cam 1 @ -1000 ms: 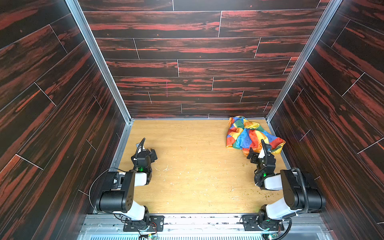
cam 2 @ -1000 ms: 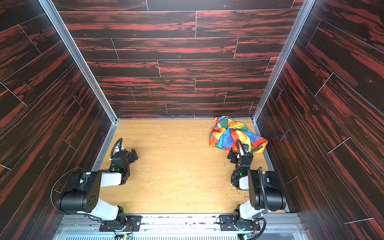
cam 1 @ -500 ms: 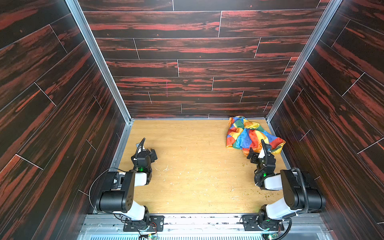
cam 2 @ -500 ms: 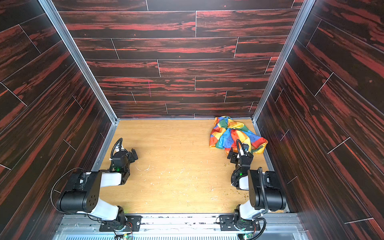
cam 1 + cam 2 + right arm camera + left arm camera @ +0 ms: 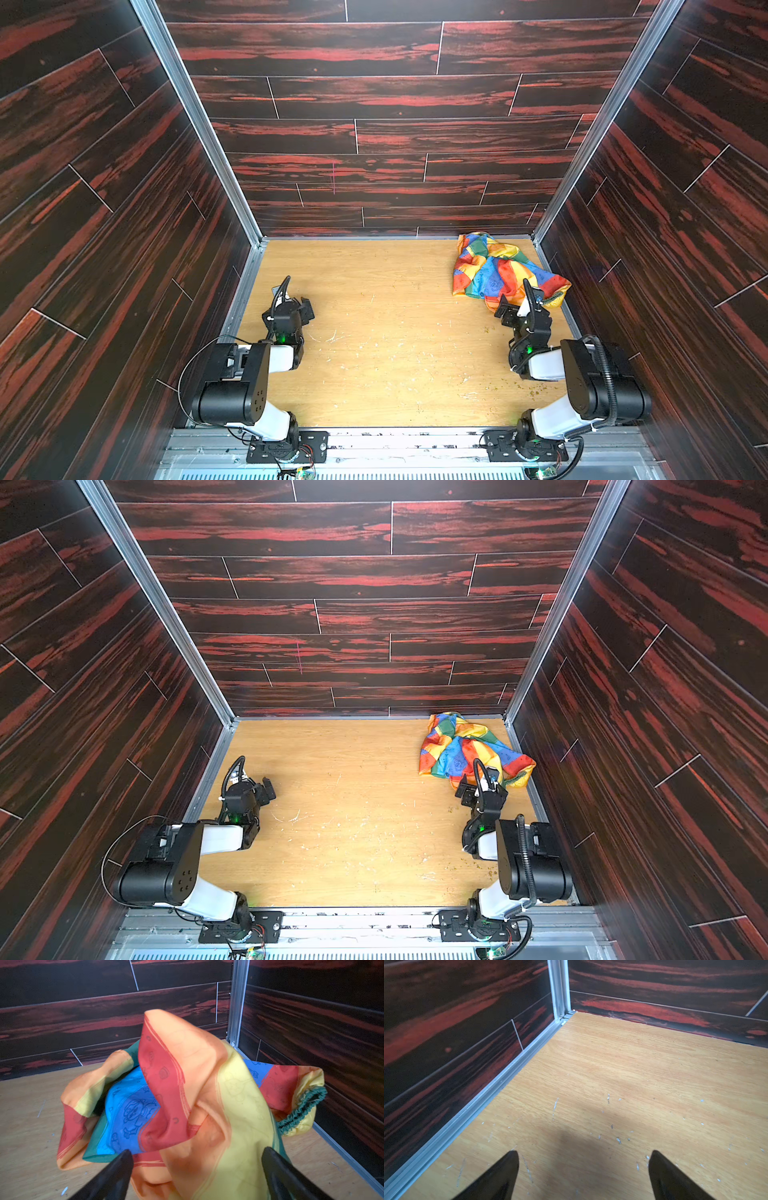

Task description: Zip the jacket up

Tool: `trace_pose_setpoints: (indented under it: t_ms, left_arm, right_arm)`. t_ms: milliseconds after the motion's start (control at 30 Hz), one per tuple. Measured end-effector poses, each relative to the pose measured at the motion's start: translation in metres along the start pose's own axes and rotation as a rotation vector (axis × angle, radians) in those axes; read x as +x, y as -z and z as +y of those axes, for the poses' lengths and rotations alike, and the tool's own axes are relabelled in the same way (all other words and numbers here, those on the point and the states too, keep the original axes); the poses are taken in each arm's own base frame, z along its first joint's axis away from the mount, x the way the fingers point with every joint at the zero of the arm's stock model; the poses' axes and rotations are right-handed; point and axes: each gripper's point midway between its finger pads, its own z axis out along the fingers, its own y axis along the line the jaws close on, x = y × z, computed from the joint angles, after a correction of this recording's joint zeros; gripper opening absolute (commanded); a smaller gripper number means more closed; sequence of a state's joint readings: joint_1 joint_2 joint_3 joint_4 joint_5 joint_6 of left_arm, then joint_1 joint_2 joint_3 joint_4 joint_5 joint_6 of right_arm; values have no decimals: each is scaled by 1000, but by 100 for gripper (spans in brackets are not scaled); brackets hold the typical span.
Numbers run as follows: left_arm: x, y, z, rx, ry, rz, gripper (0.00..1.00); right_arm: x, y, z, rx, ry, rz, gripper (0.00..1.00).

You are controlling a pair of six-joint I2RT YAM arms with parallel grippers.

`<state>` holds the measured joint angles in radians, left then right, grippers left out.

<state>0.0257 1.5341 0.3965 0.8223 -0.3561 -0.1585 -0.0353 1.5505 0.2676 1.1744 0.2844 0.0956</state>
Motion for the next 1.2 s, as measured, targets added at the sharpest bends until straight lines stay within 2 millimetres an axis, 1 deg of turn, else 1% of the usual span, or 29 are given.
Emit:
trace_pose_setpoints:
  t_ms: [133, 267, 333, 433, 500, 567, 667, 733, 800, 833, 867, 900, 933, 967, 1000, 1067, 1133, 1200]
  left_arm:
    - [-8, 6, 7, -34, 12, -11, 100]
    - [-34, 20, 12, -48, 31, -50, 100]
    - [-49, 28, 14, -52, 45, -83, 100]
    - [-70, 42, 18, -58, 72, -131, 100]
    - [-87, 51, 21, -62, 101, -161, 100]
    - [-105, 60, 22, -57, 141, -189, 100]
    - [-133, 77, 25, -51, 252, -226, 100]
    - [-147, 88, 28, -45, 331, -232, 100]
    - [-153, 96, 28, -27, 405, -219, 99]
    - [-153, 99, 25, -6, 439, -201, 100]
    - [-151, 101, 21, 21, 467, -174, 97]
    - [-147, 101, 14, 58, 488, -140, 95]
    - [-142, 100, 6, 100, 503, -100, 94]
    - [-135, 99, -6, 159, 517, -49, 95]
    - [-128, 97, -17, 206, 529, -1, 96]
    - [-103, 93, -42, 302, 551, 136, 96]
    - [-80, 95, -60, 359, 561, 249, 96]
    - [-59, 103, -75, 401, 556, 333, 97]
  right_arm:
    - [6, 7, -3, 7, -1, -2, 99]
    - [7, 16, -5, 7, -2, -12, 99]
    - [1, 19, -8, 26, -5, -24, 99]
    - [-30, 27, -13, 60, -30, -90, 99]
    - [-58, 34, -15, 76, -62, -156, 99]
    - [-81, 41, -18, 90, -119, -198, 99]
    - [-109, 47, -22, 107, -228, -186, 99]
    - [-132, 43, -17, 91, -266, -151, 99]
    - [-150, 37, -5, 41, -287, -103, 97]
    - [-156, 34, 4, 2, -293, -66, 92]
    - [-158, 28, 15, -45, -296, -16, 83]
    - [-159, 23, 23, -81, -303, 29, 77]
    - [-158, 15, 35, -129, -307, 96, 73]
    - [-154, 3, 47, -171, -312, 170, 72]
    - [-151, -4, 54, -197, -325, 219, 72]
    - [-136, -24, 72, -252, -342, 347, 72]
    - [-120, -37, 85, -280, -359, 445, 72]
    - [-103, -46, 95, -293, -375, 528, 71]
